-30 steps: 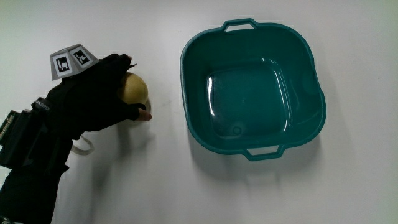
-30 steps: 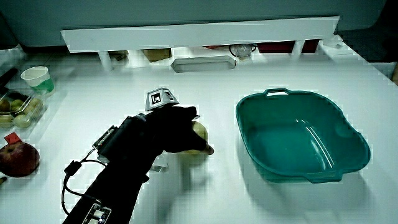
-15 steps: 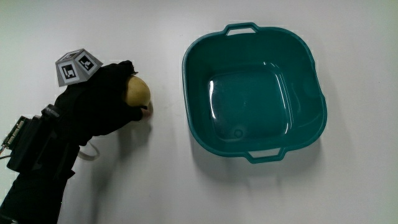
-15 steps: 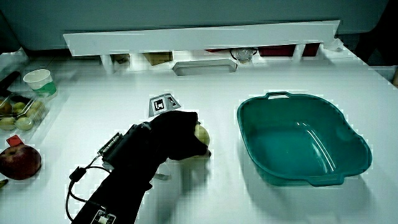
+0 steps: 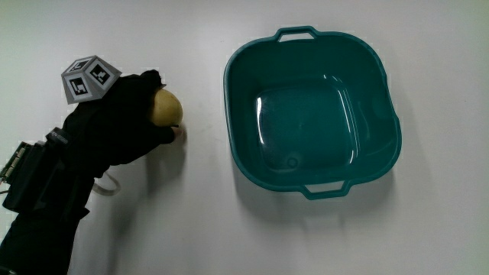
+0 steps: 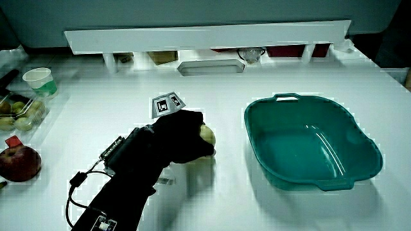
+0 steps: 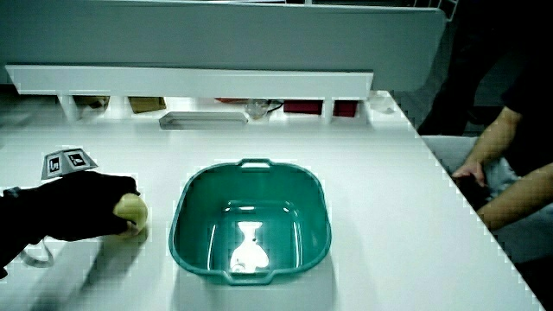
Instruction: Pick pear from desk
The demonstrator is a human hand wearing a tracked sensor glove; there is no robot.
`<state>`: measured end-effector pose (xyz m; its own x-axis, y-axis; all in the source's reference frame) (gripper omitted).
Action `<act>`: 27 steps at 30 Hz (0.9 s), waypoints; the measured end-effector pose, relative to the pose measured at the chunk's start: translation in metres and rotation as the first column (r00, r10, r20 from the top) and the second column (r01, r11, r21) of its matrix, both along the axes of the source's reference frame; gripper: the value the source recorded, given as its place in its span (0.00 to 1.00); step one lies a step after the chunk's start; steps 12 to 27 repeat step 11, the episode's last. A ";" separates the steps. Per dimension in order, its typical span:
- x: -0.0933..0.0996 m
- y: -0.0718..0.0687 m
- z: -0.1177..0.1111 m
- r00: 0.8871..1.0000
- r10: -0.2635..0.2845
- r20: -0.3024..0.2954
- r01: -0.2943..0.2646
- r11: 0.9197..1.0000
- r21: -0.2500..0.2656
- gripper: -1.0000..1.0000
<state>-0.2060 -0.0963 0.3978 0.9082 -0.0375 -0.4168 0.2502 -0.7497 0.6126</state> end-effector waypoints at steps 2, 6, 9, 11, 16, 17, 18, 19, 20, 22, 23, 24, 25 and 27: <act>0.010 0.000 -0.025 1.000 0.015 0.000 -0.015 1.000 0.024 1.00; 0.032 0.002 -0.057 0.999 0.010 -0.039 -0.009 1.000 0.019 1.00; 0.049 -0.001 -0.073 0.996 0.032 -0.087 -0.029 0.999 0.027 1.00; 0.060 0.000 -0.083 0.996 0.006 -0.088 -0.007 1.000 -0.013 1.00; 0.060 0.000 -0.083 0.996 0.006 -0.088 -0.007 1.000 -0.013 1.00; 0.060 0.000 -0.083 0.996 0.006 -0.088 -0.007 1.000 -0.013 1.00; 0.060 0.000 -0.083 0.996 0.006 -0.088 -0.007 1.000 -0.013 1.00; 0.060 0.000 -0.083 0.996 0.006 -0.088 -0.007 1.000 -0.013 1.00; 0.060 0.000 -0.083 0.996 0.006 -0.088 -0.007 1.000 -0.013 1.00; 0.060 0.000 -0.083 0.996 0.006 -0.088 -0.007 1.000 -0.013 1.00; 0.060 0.000 -0.083 0.996 0.006 -0.088 -0.007 1.000 -0.013 1.00; 0.060 0.000 -0.083 0.996 0.006 -0.088 -0.007 1.000 -0.013 1.00; 0.060 0.000 -0.083 0.996 0.006 -0.088 -0.007 1.000 -0.013 1.00; 0.060 0.000 -0.083 0.996 0.006 -0.088 -0.007 1.000 -0.013 1.00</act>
